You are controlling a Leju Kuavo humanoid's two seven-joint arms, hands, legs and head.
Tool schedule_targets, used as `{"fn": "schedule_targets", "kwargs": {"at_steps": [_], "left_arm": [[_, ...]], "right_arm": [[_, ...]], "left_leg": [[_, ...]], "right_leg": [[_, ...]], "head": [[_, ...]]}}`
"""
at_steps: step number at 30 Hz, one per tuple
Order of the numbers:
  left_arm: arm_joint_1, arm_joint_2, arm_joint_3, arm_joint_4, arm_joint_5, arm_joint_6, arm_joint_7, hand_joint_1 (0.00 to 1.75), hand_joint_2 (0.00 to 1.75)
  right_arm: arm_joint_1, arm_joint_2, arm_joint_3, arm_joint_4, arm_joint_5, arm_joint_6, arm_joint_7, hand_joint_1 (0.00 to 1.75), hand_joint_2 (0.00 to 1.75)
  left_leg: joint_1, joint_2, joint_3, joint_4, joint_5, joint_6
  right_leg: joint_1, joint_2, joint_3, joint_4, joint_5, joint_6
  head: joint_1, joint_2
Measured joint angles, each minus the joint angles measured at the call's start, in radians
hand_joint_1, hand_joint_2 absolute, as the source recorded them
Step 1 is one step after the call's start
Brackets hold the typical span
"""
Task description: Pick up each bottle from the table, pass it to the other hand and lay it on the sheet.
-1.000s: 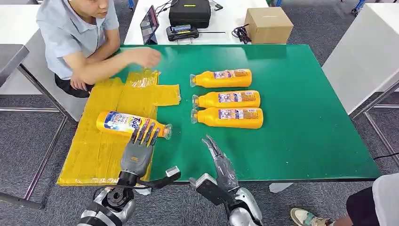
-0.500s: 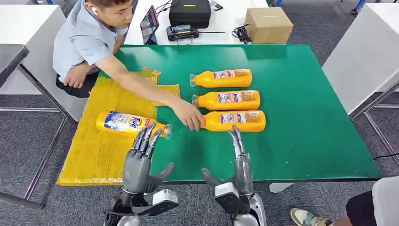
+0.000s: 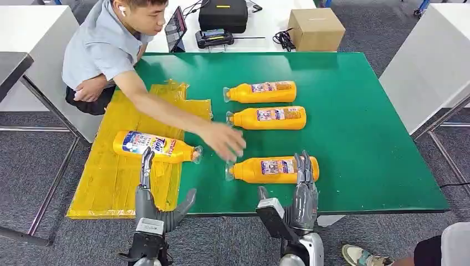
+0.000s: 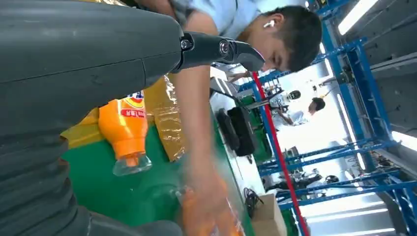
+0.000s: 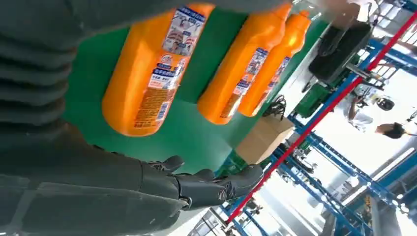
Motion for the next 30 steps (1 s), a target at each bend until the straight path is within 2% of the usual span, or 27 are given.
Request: {"fn": "schedule_targets", "kwargs": {"at_steps": [3, 5, 8, 10, 12, 19, 25, 30], "left_arm": [[0.001, 0.000, -0.002, 0.000, 0.009, 0.000, -0.004, 0.00, 1.75], [0.000, 0.000, -0.004, 0.000, 0.026, 0.000, -0.006, 0.00, 1.75], [-0.003, 0.000, -0.015, 0.002, 0.063, 0.000, 0.009, 0.00, 1.75], [-0.008, 0.002, -0.029, 0.007, 0.091, -0.010, 0.022, 0.00, 1.75], [-0.017, 0.004, -0.042, 0.014, 0.111, -0.022, 0.024, 0.00, 1.75], [-0.039, 0.008, -0.075, 0.030, 0.142, -0.049, 0.024, 0.00, 1.75], [-0.053, 0.009, -0.090, 0.045, 0.201, -0.095, 0.039, 0.00, 1.75], [-0.058, 0.016, -0.106, 0.060, 0.232, -0.124, 0.054, 0.00, 1.75]], "right_arm": [[0.003, 0.000, -0.010, 0.000, 0.007, 0.000, 0.008, 0.00, 1.75], [0.005, -0.001, -0.017, 0.000, 0.078, -0.001, 0.027, 0.00, 1.75], [0.014, -0.007, -0.049, -0.002, 0.319, -0.002, 0.074, 0.00, 1.75], [0.028, -0.006, -0.096, -0.018, 0.503, -0.002, 0.063, 0.00, 1.75], [0.035, -0.005, -0.141, -0.030, 0.595, -0.002, 0.046, 0.00, 1.75], [0.036, -0.006, -0.211, -0.048, 0.659, -0.002, 0.045, 0.00, 1.75], [-0.010, -0.061, -0.211, -0.013, 0.737, -0.002, 0.201, 0.00, 1.75], [-0.043, -0.101, -0.211, 0.037, 0.760, -0.002, 0.230, 0.00, 1.75]], "left_leg": [[0.000, 0.000, 0.000, 0.000, 0.000, 0.000], [0.000, 0.000, 0.001, 0.000, 0.000, 0.000], [0.000, 0.000, 0.001, 0.000, 0.000, 0.000], [0.000, 0.000, 0.000, 0.000, 0.000, 0.000], [0.000, 0.000, 0.000, 0.000, 0.000, 0.000], [0.000, 0.000, 0.000, 0.000, 0.000, 0.000], [0.000, 0.000, 0.000, 0.000, 0.000, 0.000], [-0.001, 0.000, 0.000, 0.000, 0.000, 0.000]], "right_leg": [[0.000, 0.000, 0.000, 0.000, 0.000, 0.000], [0.000, 0.000, 0.000, 0.000, 0.000, 0.000], [0.000, 0.000, 0.000, 0.000, 0.000, 0.000], [0.000, 0.000, 0.000, 0.000, 0.000, 0.000], [0.000, 0.000, 0.000, 0.000, 0.000, 0.000], [0.000, 0.000, 0.000, 0.000, 0.000, 0.000], [0.000, 0.000, 0.001, 0.000, 0.000, 0.000], [-0.001, 0.000, 0.001, 0.000, 0.000, 0.000]], "head": [[0.000, 0.000], [0.000, 0.000], [0.000, 0.000], [0.000, 0.000], [0.000, 0.000], [0.000, 0.000], [0.000, 0.000], [0.000, 0.000]]}}
